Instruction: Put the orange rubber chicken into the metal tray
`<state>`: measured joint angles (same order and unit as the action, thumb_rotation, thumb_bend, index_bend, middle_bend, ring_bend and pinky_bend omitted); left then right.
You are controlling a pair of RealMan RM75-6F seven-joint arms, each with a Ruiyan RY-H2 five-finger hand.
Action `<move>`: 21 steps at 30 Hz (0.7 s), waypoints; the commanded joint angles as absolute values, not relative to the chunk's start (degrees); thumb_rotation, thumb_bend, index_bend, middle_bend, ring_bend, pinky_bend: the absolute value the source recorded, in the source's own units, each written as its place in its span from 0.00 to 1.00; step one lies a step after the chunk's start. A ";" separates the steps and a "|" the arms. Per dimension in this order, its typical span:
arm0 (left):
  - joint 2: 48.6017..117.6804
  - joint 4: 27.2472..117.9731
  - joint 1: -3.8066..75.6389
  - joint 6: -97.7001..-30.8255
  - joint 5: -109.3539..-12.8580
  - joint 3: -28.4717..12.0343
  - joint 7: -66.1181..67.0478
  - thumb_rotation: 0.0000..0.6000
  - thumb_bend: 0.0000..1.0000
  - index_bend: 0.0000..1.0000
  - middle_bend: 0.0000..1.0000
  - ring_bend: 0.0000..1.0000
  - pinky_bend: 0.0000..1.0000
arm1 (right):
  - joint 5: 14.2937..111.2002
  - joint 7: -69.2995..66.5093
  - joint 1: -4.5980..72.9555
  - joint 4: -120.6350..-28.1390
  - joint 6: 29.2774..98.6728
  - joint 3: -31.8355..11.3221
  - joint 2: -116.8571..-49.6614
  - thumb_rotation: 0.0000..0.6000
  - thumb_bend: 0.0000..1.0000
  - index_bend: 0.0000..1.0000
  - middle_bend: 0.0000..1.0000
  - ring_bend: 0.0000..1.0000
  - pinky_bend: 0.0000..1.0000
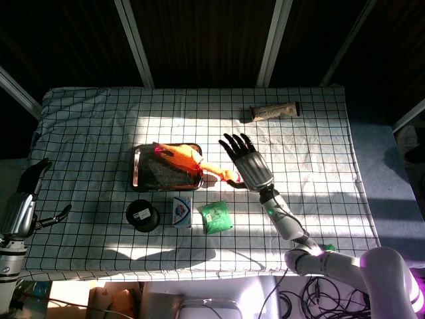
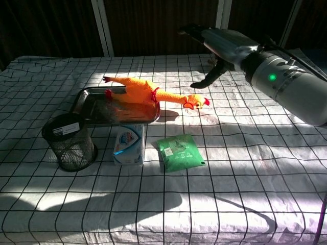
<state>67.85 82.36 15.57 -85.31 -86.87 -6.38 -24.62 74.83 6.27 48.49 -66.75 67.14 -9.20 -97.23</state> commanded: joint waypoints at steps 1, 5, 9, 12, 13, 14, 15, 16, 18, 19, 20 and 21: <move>66.16 84.40 13.92 -85.83 -86.70 -5.13 -18.70 1.00 0.25 0.00 0.00 0.00 0.00 | 76.09 19.55 38.36 -89.47 72.59 -2.60 -78.01 1.00 0.01 0.00 0.00 0.00 0.00; 65.77 84.71 12.99 -85.84 -85.76 -4.58 -14.07 1.00 0.27 0.00 0.00 0.00 0.00 | 75.48 22.85 36.00 -93.57 73.71 -0.69 -74.19 1.00 0.01 0.00 0.00 0.00 0.00; 65.62 88.07 8.07 -87.48 -81.10 -2.11 0.39 1.00 0.27 0.00 0.00 0.00 0.00 | 74.26 29.10 26.24 -98.35 81.49 5.75 -67.89 1.00 0.01 0.00 0.00 0.00 0.00; 68.42 87.19 5.81 -90.75 -81.46 -1.74 1.63 1.00 0.28 0.00 0.00 0.00 0.00 | 74.70 28.58 20.21 -97.45 87.60 7.28 -68.50 1.00 0.01 0.00 0.00 0.00 0.00; 68.71 86.93 5.39 -90.56 -81.26 -1.42 2.09 1.00 0.28 0.00 0.00 0.00 0.00 | 74.38 27.45 18.28 -96.56 89.14 7.40 -68.81 1.00 0.01 0.00 0.00 0.00 0.00; 68.57 86.99 5.26 -90.52 -81.48 -1.19 3.01 1.00 0.28 0.00 0.00 0.00 0.00 | 74.48 26.29 17.02 -95.80 90.15 7.44 -69.08 1.00 0.01 0.00 0.00 0.00 0.00; 68.64 87.08 5.14 -90.84 -81.83 -1.21 3.36 1.00 0.29 0.00 0.00 0.00 0.00 | 74.67 25.15 16.00 -95.03 90.94 7.34 -69.39 1.00 0.01 0.00 0.00 0.00 0.00; 68.81 87.09 5.02 -91.20 -82.06 -1.36 3.46 1.00 0.29 0.00 0.00 0.00 0.00 | 74.99 24.24 15.18 -94.26 91.60 7.18 -69.75 1.00 0.01 0.00 0.00 0.00 0.00; 68.89 87.28 4.89 -91.05 -82.48 -1.22 4.05 1.00 0.29 0.00 0.00 0.00 0.00 | 76.02 24.18 13.99 -93.14 92.60 6.95 -70.10 1.00 0.01 0.00 0.00 0.00 0.00; 68.70 87.57 4.98 -90.63 -82.89 -1.05 3.79 1.00 0.29 0.00 0.00 0.00 0.00 | 77.15 23.75 13.58 -93.14 93.09 6.81 -70.08 1.00 0.01 0.00 0.00 0.00 0.00; 68.52 87.77 5.04 -90.24 -83.24 -0.85 3.49 1.00 0.29 0.00 0.00 0.00 0.00 | 77.84 22.95 13.20 -93.18 93.53 6.59 -70.05 1.00 0.01 0.00 0.00 0.00 0.00; 68.30 87.93 5.13 -89.85 -83.59 -0.67 3.17 1.00 0.29 0.00 0.00 0.00 0.00 | 78.40 22.31 12.84 -93.13 93.84 6.40 -70.00 1.00 0.01 0.00 0.00 0.00 0.00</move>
